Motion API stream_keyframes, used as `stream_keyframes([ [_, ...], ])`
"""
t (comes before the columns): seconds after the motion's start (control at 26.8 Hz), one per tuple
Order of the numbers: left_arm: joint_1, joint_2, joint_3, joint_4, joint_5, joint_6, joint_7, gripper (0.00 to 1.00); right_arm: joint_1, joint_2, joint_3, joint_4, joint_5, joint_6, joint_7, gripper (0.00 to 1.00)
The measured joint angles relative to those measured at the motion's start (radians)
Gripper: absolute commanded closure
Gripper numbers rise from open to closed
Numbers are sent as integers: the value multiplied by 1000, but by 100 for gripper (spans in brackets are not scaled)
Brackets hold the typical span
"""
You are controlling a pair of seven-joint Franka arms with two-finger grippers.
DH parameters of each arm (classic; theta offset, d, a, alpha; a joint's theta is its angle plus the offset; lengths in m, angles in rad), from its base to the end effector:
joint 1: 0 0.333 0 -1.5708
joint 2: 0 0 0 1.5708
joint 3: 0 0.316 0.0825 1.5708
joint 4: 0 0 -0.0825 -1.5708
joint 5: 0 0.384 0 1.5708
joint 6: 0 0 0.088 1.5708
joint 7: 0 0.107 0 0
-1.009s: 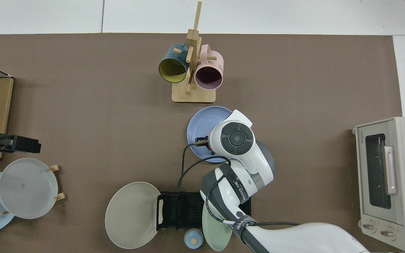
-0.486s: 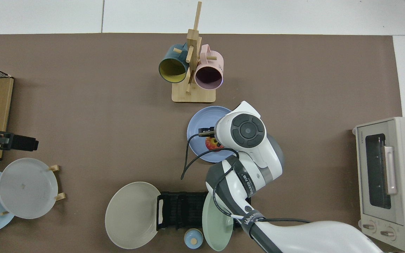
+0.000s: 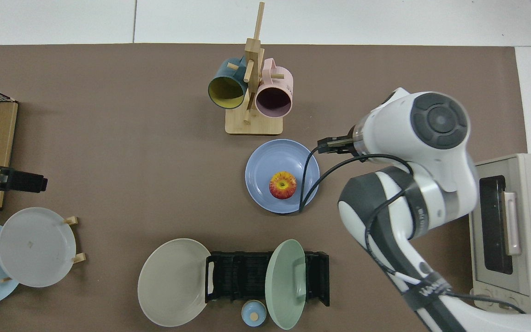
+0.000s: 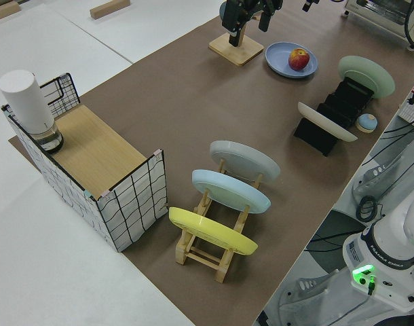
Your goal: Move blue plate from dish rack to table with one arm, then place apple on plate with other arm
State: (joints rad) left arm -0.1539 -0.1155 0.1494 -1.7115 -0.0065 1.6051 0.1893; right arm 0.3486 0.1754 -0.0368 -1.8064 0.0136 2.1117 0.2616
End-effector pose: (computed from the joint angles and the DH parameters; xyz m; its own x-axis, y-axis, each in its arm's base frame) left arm 0.5208 0.0014 0.6223 0.9811 -0.1931 0.0121 -0.1934 -0.9809 0.0217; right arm 0.5919 0.1927 0.4573 0.9914 0.0421 0.1237 0.0473 -0.9981 -0.0394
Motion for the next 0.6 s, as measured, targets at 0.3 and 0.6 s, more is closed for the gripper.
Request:
stream_keyframes([
  [0.3,-2,45,-3,55,14,-55,3,0,-163,-87,-1,11,0,-154,-196,1],
  [0.6,-8,56,-9,63,18,-64,12,0,-242,-156,-3,13,16,-250,-270,1],
])
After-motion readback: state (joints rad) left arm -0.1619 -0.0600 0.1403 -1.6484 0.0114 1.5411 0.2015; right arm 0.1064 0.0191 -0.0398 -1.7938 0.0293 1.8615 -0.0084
